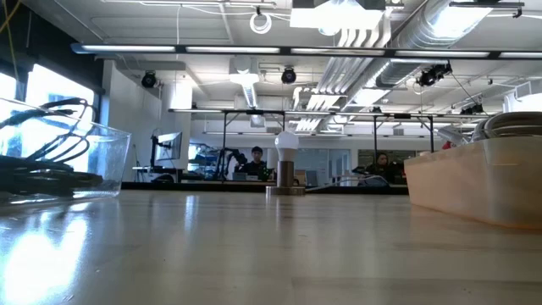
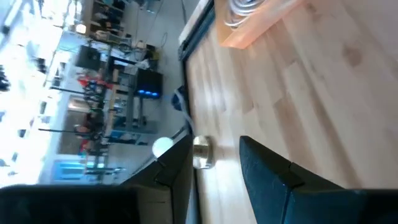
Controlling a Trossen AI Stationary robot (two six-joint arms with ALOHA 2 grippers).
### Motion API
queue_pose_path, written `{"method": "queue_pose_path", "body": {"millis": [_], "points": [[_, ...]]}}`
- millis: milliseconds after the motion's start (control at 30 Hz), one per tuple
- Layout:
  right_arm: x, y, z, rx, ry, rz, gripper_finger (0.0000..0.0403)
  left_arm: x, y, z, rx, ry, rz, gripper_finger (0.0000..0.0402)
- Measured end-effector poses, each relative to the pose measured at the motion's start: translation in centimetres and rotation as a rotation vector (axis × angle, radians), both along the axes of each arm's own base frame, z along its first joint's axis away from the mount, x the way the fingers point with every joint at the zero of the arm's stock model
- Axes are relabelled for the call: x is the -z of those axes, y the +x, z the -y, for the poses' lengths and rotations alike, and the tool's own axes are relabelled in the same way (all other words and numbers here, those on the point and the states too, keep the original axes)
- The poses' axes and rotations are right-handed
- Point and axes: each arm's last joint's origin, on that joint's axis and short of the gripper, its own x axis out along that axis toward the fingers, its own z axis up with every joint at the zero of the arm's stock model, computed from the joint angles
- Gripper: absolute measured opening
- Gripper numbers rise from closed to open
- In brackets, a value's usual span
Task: Pick & Place USB Port
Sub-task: Return to Home Position
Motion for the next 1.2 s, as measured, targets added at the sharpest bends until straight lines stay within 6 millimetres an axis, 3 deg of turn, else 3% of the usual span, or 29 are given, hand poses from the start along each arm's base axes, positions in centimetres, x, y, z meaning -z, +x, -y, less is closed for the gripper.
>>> {"method": "queue_pose_path", "body": {"millis": [133,233,300,467,733,900,1033,1200], "points": [[-0.2,1.1,0.4,-0.079,-0.081,0.008,0.0065,-0.3,0.0,-0.2,-0.013,0.114,0.005,0.0099],[-0.8,1.9,0.8,-0.120,-0.133,0.019,0.0018,-0.7,-0.2,-0.3,-0.002,0.197,-0.020,0.0046],[-1.5,2.3,1.3,-0.133,-0.154,0.028,0.0007,-1.2,-0.2,-0.4,0.015,0.234,-0.040,0.0013],[-3.9,3.3,2.8,-0.152,-0.122,0.028,0.0006,-3.6,0.0,-1.7,-0.003,0.284,-0.048,0.0010],[-8.3,4.6,6.4,-0.181,-0.123,0.067,0.0002,-7.5,-0.1,-8.2,0.047,0.107,-0.088,0.0001],[-10.3,6.6,10.7,-0.195,-0.091,0.148,0.0001,-9.8,0.0,-11.7,0.351,-0.023,0.048,0.0001],[-10.1,9.1,14.7,-0.304,0.050,0.269,0.0001,-10.2,0.5,-13.5,0.561,-0.065,0.166,0.0001],[-6.7,11.6,18.6,-0.453,0.165,0.347,0.0000,-8.0,1.2,-15.5,0.526,-0.084,0.110,0.0001]]}}
